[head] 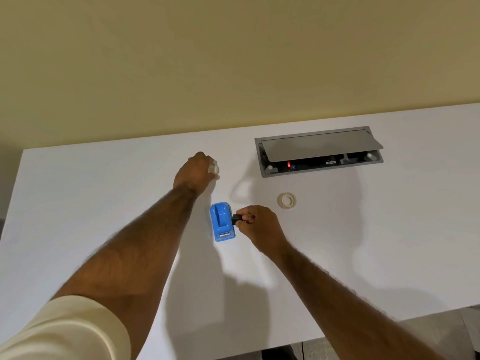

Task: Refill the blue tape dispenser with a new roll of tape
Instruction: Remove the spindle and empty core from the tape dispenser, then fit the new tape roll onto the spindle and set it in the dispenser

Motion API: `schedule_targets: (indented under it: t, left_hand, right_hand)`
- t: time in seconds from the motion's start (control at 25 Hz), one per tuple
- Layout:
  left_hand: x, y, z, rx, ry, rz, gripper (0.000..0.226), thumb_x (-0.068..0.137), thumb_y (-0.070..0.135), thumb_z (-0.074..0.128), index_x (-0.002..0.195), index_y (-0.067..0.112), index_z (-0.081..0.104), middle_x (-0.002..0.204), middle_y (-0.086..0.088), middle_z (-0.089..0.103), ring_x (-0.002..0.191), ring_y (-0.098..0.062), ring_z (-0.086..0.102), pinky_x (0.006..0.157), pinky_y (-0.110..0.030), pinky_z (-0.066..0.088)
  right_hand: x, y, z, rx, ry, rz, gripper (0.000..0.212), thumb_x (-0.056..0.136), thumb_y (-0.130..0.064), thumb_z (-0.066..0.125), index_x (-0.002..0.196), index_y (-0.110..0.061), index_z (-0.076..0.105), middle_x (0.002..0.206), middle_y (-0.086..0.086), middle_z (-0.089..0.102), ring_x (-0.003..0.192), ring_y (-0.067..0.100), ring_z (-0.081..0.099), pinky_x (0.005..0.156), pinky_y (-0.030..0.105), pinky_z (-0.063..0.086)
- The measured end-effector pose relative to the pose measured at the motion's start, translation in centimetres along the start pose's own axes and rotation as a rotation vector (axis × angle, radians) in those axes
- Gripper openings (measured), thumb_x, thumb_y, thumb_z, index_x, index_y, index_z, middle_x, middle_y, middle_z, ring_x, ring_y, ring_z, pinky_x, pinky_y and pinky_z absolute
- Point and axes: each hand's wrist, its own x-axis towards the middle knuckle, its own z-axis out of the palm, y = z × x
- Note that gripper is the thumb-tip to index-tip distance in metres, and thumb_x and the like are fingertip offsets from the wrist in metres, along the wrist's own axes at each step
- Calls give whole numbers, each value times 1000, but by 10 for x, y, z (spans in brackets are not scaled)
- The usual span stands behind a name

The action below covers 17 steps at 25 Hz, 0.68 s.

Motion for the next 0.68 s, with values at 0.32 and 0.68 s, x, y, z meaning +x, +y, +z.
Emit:
schedule_targets:
  t: [0.32, 0.68]
  left_hand:
    - [20, 9, 16, 98, -11, 53, 47, 82, 26, 78, 118, 4, 58, 121, -15, 60, 114, -35, 58, 87, -41, 47]
    - [-34, -1, 25, -260, 206, -81, 29, 95, 22, 62, 121, 9, 65, 125, -11, 62, 112, -27, 62, 93, -32, 46]
  right_hand:
    - [-9, 17, -3, 77, 18, 91, 15, 80, -14, 64, 91, -17, 74, 71, -22, 57, 74, 6, 57, 66, 7, 41]
    - [-3, 10, -9, 42, 64, -5, 15, 83, -14, 65, 95, -10, 73, 89, 1, 74, 80, 17, 64, 75, 23, 49]
